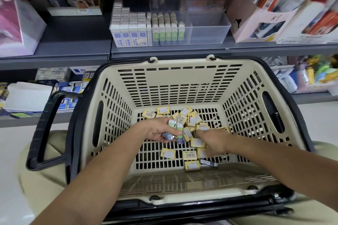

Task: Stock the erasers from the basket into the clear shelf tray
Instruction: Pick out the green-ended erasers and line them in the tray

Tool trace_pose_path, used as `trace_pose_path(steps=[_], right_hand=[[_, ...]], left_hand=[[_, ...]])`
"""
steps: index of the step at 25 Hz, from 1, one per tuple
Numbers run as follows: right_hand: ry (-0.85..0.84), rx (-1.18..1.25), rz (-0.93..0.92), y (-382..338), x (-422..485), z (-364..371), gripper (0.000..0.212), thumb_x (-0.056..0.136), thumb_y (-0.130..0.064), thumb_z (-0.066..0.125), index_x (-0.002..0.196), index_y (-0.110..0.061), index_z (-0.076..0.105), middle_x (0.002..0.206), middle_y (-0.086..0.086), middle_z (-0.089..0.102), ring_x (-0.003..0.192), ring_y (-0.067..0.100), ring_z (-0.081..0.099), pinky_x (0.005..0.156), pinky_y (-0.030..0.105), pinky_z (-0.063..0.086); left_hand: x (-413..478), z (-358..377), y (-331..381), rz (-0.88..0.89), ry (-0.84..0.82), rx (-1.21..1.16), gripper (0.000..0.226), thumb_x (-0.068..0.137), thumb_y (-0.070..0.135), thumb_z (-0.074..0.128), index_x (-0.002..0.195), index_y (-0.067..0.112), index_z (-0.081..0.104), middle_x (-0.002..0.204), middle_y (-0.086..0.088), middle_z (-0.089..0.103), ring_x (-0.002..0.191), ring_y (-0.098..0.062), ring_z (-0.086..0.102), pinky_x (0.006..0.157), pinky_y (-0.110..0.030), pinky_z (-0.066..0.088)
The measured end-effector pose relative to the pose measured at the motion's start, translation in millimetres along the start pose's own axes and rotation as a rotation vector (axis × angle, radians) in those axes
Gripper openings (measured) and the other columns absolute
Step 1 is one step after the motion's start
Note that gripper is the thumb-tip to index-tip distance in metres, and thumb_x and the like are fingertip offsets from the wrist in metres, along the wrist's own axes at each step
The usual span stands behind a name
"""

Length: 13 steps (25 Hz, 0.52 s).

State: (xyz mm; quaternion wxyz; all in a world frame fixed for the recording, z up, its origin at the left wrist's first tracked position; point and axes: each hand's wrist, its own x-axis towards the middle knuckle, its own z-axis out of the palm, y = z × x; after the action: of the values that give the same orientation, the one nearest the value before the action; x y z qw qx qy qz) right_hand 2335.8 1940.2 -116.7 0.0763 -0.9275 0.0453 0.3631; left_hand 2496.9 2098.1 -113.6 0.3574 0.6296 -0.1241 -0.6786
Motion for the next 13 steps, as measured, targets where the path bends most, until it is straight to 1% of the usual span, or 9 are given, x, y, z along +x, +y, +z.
trace_pose_path(steps=[2,4,5,6,8,9,10,11,13], right_hand=[[0.13,0.103,0.027,4,2,-11,0.033,0.086,-0.019,0.056,0.116,-0.013,0.041,0.086,0.002,0.058,0.074,0.017,0.058,0.052,0.027,0.046],[0.121,0.15,0.074,10,1,-20,0.016,0.088,-0.024,0.055,0.101,-0.016,0.05,0.079,-0.002,0.057,0.069,0.016,0.059,0.055,0.026,0.046],[0.04,0.169,0.088,14,-1,-21,0.013,0.088,-0.03,0.057,0.09,-0.017,0.056,0.075,-0.003,0.059,0.068,0.015,0.062,0.057,0.026,0.048],[-0.089,0.188,0.097,16,-4,-18,0.018,0.086,-0.034,0.061,0.082,-0.017,0.06,0.072,-0.002,0.063,0.064,0.013,0.064,0.059,0.025,0.05],[-0.36,0.21,0.111,13,-11,-9,0.026,0.082,-0.034,0.067,0.081,-0.008,0.069,0.072,0.002,0.07,0.056,0.011,0.064,0.055,0.022,0.051],[-0.433,0.192,0.109,11,-13,-5,0.025,0.081,-0.03,0.069,0.085,-0.005,0.071,0.075,0.005,0.072,0.054,0.011,0.064,0.055,0.022,0.052],[-0.441,0.16,0.096,10,-13,-1,0.024,0.081,-0.028,0.069,0.089,-0.005,0.072,0.078,0.006,0.073,0.054,0.011,0.064,0.058,0.023,0.053],[-0.399,0.114,0.076,9,-14,0,0.023,0.082,-0.029,0.068,0.092,-0.008,0.072,0.079,0.005,0.073,0.056,0.011,0.064,0.061,0.024,0.054],[-0.27,0.033,0.055,5,-15,4,0.025,0.082,-0.037,0.066,0.095,-0.017,0.073,0.08,0.0,0.073,0.067,0.011,0.066,0.059,0.024,0.049]], left_hand=[[0,-1,0,-0.003,0.009,-0.002,0.026,0.079,0.013,0.073,0.098,0.023,0.059,0.09,-0.001,0.07,0.078,-0.011,0.066,0.057,-0.02,0.05],[0,-1,0,-0.007,0.015,-0.002,0.026,0.079,0.012,0.073,0.098,0.023,0.059,0.089,0.0,0.07,0.077,-0.011,0.067,0.057,-0.02,0.051],[0,-1,0,-0.009,0.011,0.003,0.025,0.079,0.012,0.073,0.098,0.023,0.059,0.089,0.0,0.071,0.077,-0.012,0.067,0.058,-0.021,0.051],[0,-1,-1,-0.01,0.005,0.006,0.025,0.079,0.012,0.073,0.098,0.023,0.059,0.088,0.0,0.071,0.078,-0.012,0.066,0.059,-0.021,0.05],[1,-1,-1,-0.01,-0.009,0.01,0.024,0.08,0.012,0.073,0.097,0.023,0.058,0.088,0.0,0.071,0.08,-0.013,0.065,0.061,-0.023,0.049],[2,0,-2,-0.011,-0.013,0.012,0.024,0.08,0.012,0.073,0.096,0.023,0.058,0.088,0.0,0.07,0.079,-0.013,0.064,0.062,-0.023,0.049],[3,0,-1,-0.012,-0.017,0.017,0.024,0.08,0.012,0.072,0.096,0.023,0.057,0.087,0.001,0.07,0.078,-0.013,0.064,0.063,-0.023,0.049],[3,1,-1,-0.014,-0.02,0.022,0.024,0.08,0.012,0.072,0.095,0.023,0.057,0.084,0.002,0.071,0.077,-0.013,0.064,0.063,-0.024,0.049],[4,1,-1,-0.012,-0.024,0.029,0.023,0.08,0.012,0.072,0.094,0.024,0.057,0.079,0.005,0.072,0.075,-0.012,0.063,0.064,-0.024,0.049]])
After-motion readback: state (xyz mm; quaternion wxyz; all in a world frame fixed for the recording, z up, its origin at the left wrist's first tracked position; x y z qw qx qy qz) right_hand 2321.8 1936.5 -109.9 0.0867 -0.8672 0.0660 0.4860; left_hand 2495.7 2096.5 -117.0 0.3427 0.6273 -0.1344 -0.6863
